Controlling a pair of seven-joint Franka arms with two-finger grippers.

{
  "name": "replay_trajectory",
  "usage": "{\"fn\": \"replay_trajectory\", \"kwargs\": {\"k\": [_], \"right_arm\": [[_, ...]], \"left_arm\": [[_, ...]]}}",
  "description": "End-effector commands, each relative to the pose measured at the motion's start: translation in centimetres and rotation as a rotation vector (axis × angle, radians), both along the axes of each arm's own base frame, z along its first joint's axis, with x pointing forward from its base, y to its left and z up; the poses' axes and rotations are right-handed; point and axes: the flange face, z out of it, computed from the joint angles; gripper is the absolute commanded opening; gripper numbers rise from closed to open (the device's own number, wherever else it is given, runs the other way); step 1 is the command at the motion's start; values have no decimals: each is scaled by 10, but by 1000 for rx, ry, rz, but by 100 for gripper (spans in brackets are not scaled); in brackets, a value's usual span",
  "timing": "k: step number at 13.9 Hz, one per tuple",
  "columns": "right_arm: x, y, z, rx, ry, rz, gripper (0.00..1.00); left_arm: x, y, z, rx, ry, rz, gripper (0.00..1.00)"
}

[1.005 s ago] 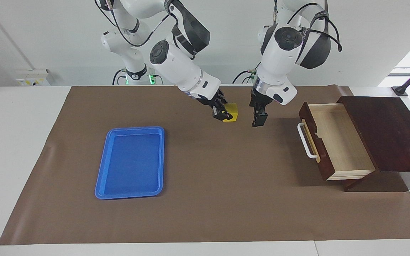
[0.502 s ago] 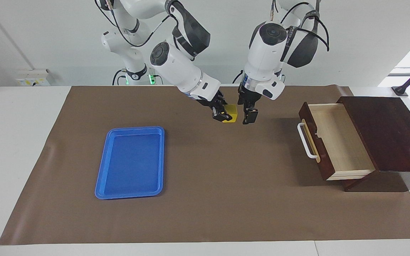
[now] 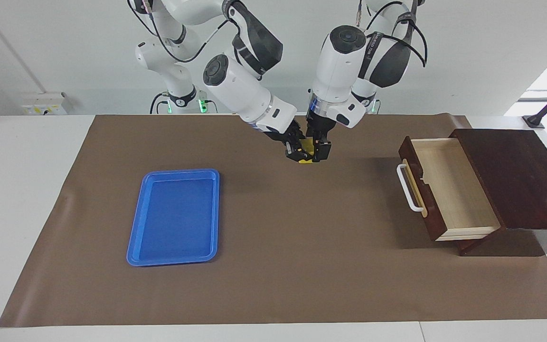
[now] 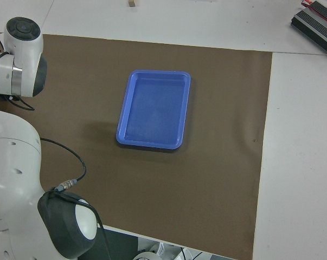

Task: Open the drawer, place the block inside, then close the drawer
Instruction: 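Carry the block toward the left gripper while the left gripper approaches, then grasp the yellow block with the left gripper and open the right gripper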

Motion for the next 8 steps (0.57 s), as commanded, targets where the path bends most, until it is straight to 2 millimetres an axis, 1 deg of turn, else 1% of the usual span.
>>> {"fn": "replay_trajectory", "kwargs": {"k": [1, 2, 4, 8], "right_arm": [[-4, -1, 2, -6, -15, -11, 0], [-3, -1, 2, -7, -16, -13, 0], [-3, -1, 2, -7, -16, -13, 0], [-2, -3, 3, -5, -13, -18, 0]], "left_arm": [[-5, 2, 3, -15, -2, 34, 58], [-5, 2, 3, -16, -4, 34, 37], [-4, 3, 3, -17, -3, 36, 0], [-2, 6, 3, -18, -4, 44, 0]]}}
